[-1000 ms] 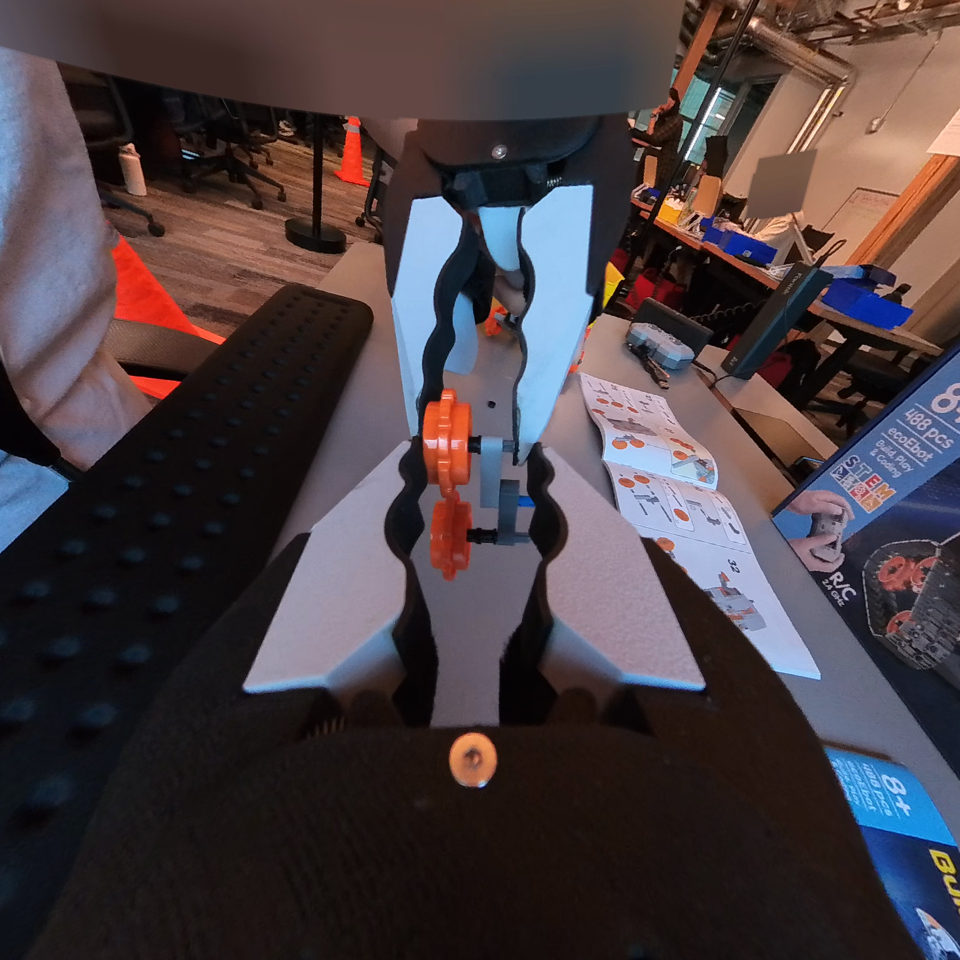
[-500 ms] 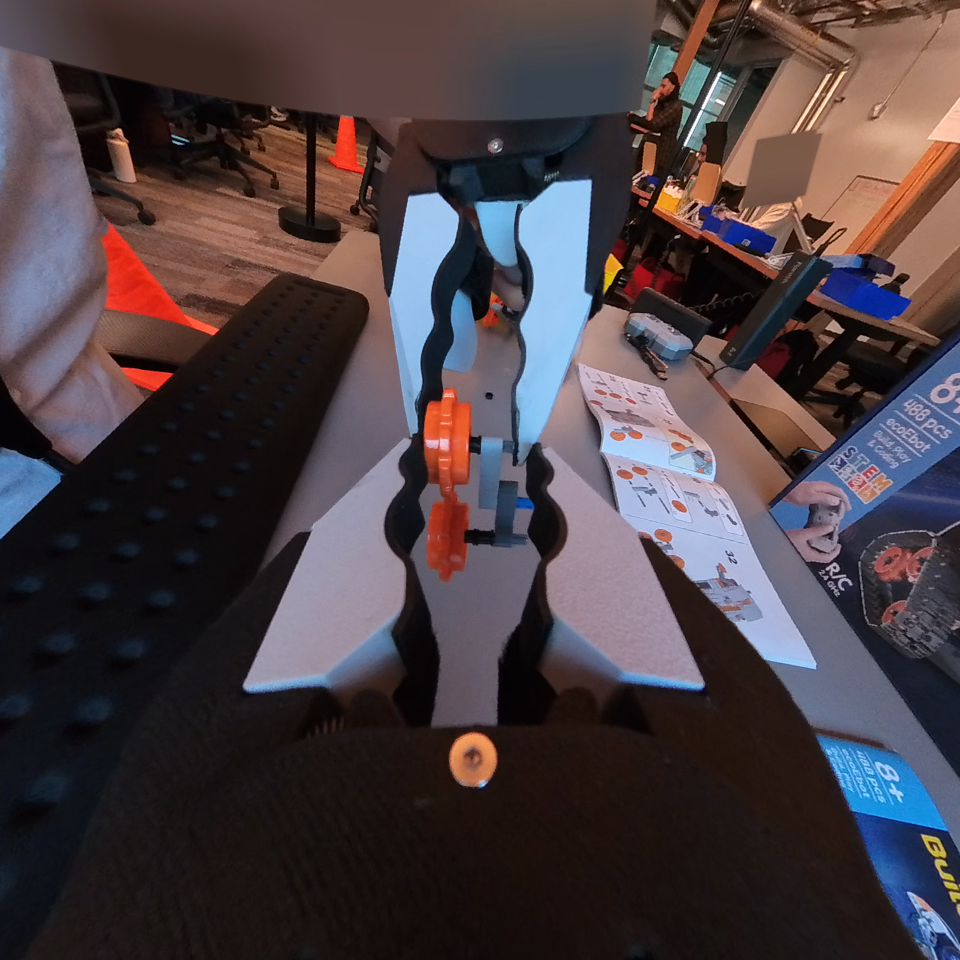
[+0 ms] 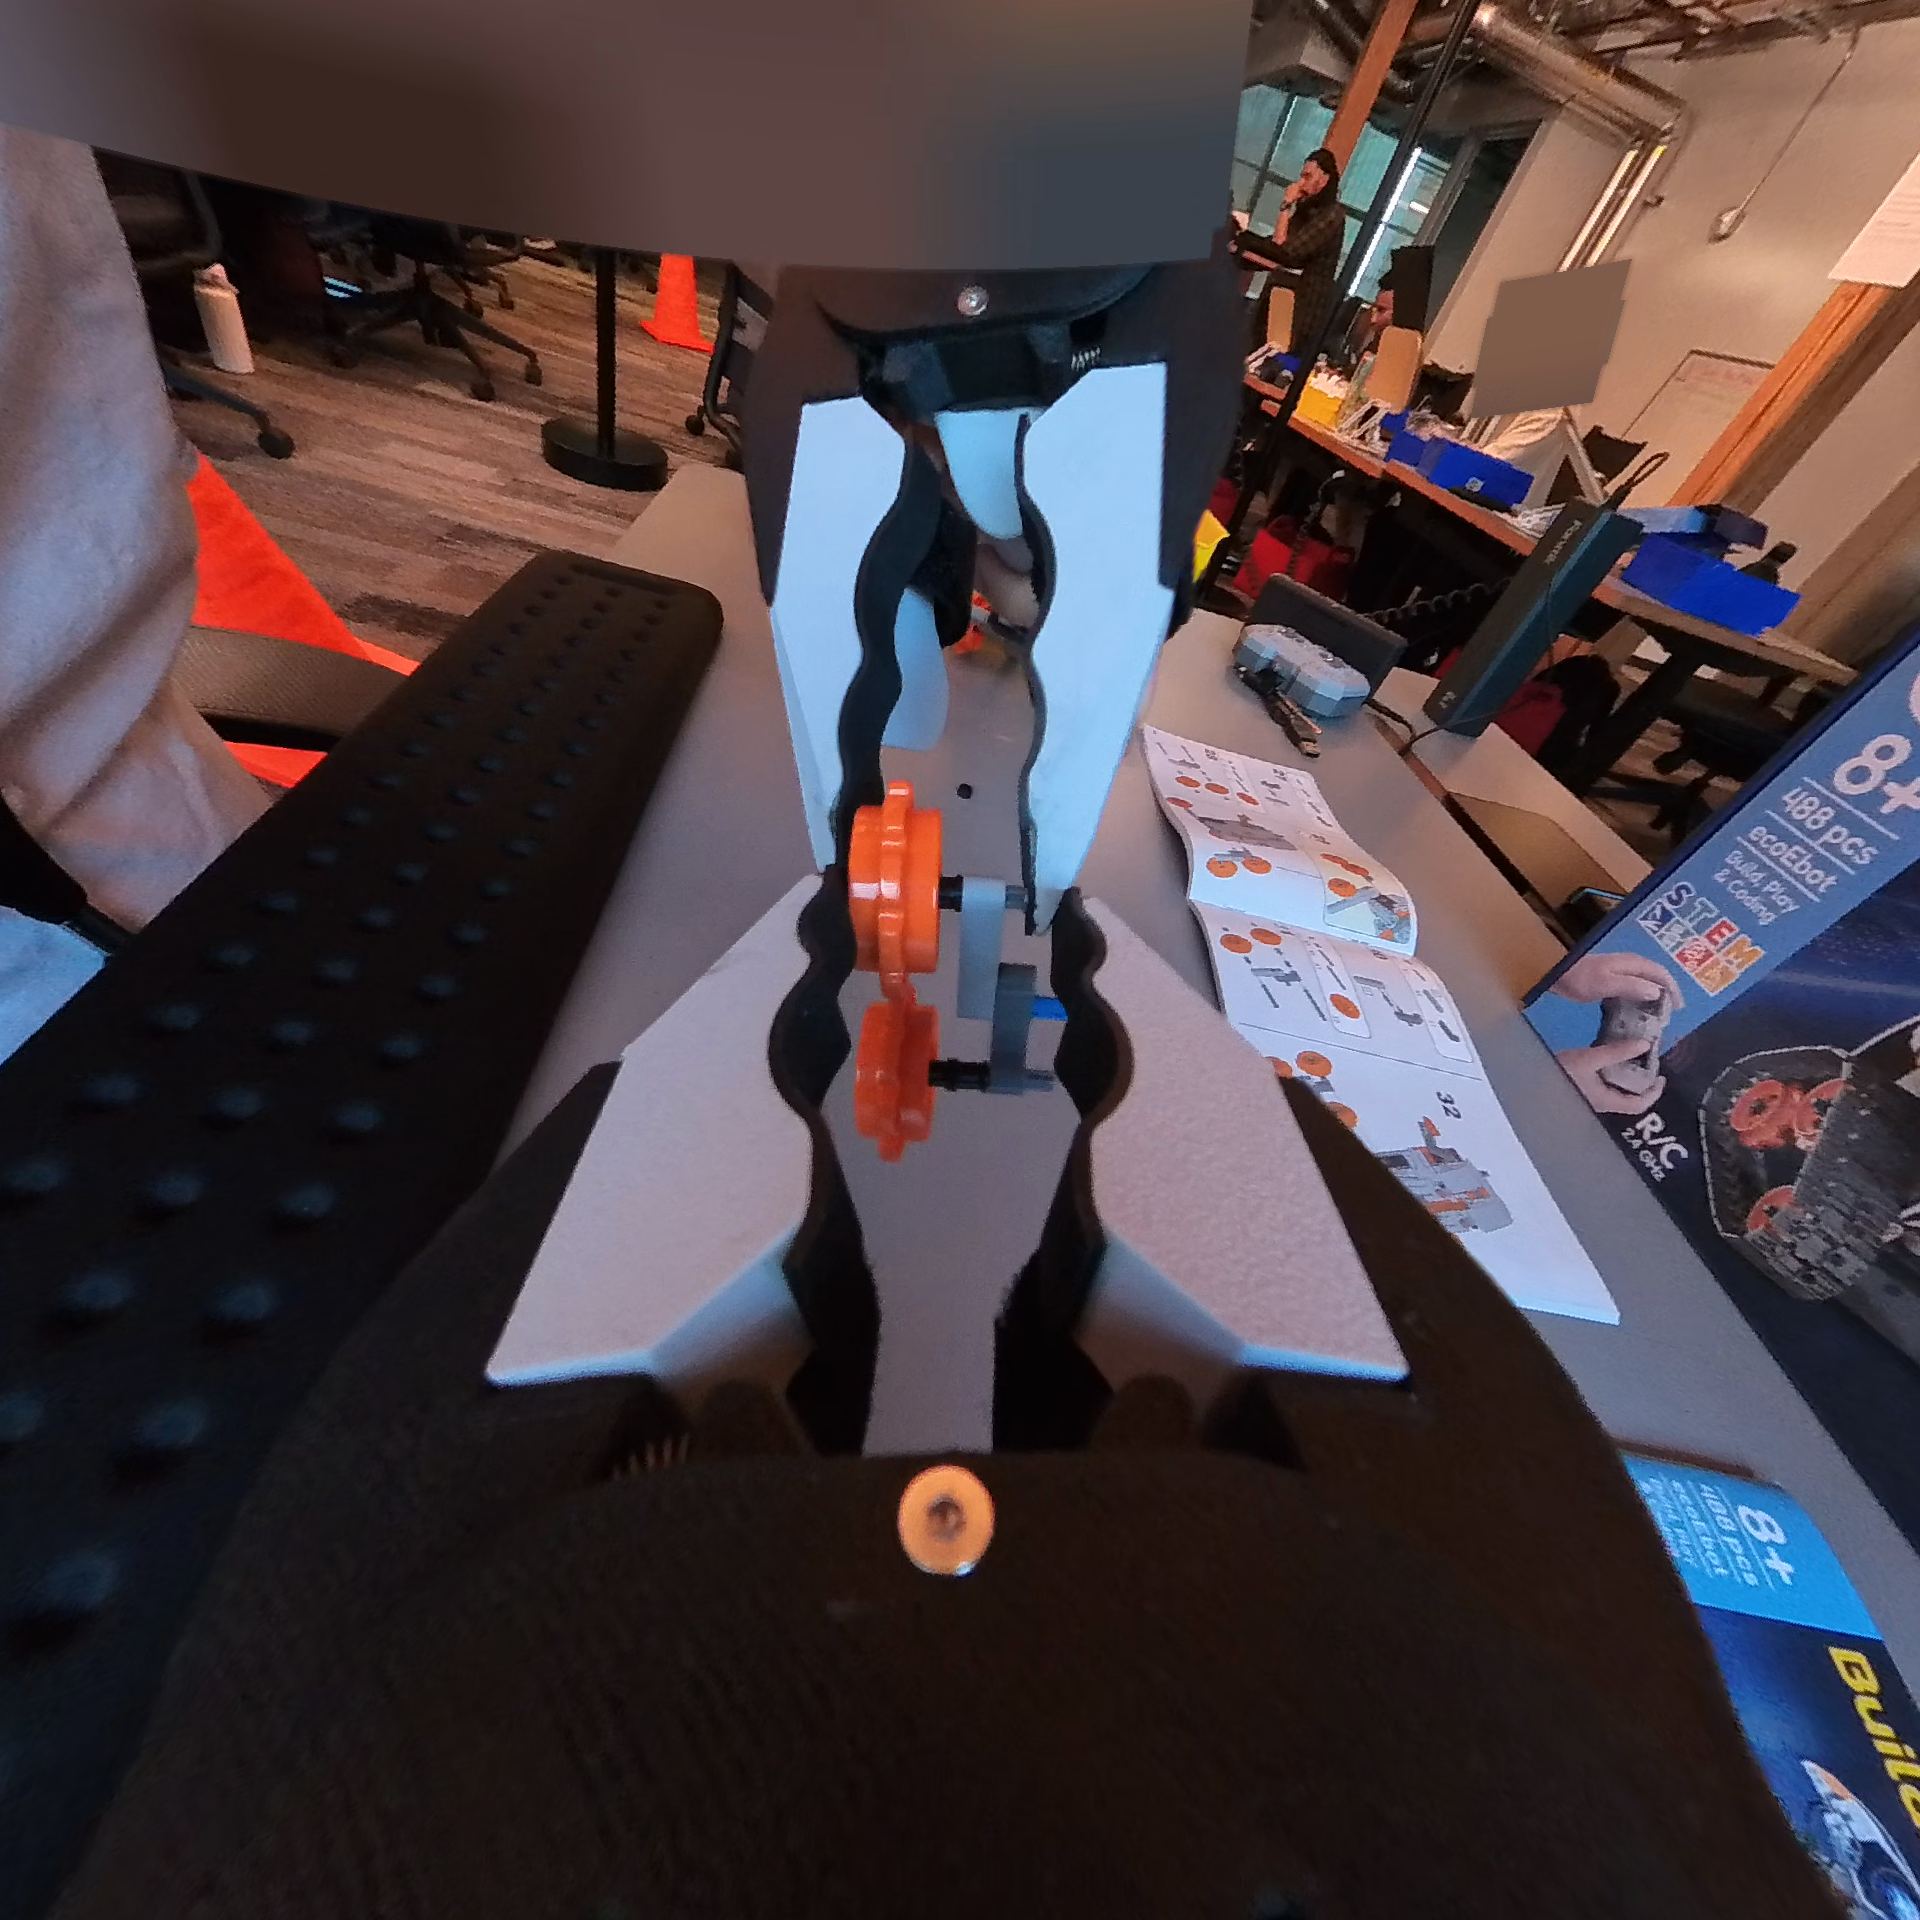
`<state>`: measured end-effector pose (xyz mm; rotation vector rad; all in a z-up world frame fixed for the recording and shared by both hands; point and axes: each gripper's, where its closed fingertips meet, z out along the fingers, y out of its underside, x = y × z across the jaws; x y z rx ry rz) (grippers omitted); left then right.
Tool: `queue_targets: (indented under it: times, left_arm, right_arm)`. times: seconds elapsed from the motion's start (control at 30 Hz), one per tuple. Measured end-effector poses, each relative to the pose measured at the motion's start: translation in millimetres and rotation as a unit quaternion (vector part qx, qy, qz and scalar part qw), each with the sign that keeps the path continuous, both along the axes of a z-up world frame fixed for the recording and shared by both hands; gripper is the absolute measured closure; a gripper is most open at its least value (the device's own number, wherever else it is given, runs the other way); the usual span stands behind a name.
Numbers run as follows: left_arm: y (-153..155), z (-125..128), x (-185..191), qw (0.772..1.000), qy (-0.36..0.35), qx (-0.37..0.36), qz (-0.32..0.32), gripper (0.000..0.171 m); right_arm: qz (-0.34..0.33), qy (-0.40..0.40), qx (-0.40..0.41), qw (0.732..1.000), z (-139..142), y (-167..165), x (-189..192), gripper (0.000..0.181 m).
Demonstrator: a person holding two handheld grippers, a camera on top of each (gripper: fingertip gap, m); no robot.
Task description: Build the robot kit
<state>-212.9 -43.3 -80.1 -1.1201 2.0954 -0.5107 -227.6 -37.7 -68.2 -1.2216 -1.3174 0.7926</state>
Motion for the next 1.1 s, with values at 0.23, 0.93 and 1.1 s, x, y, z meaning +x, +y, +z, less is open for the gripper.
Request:
queue_targets:
  times: [0.23, 0.93, 1.1]
  left_arm:
    - [-1, 2, -1, 1.0, -0.004, 0.015, -0.003, 0.139]
    - [0, 11, 1, 0.979, -0.052, 0.196, 0.005, 0.138]
    - [1, 9, 1, 0.986, -0.053, 0.155, 0.032, 0.138]
  right_arm:
    - [0.0, -0.007, 0.024, 1.0, 1, 0, -1, 0.142]
    - [-0.049, -0.02, 0.225, 0.973, 11, -1, 2, 0.144]
    - [-0.047, -0.018, 0.212, 0.976, 9, 0, 3, 0.145]
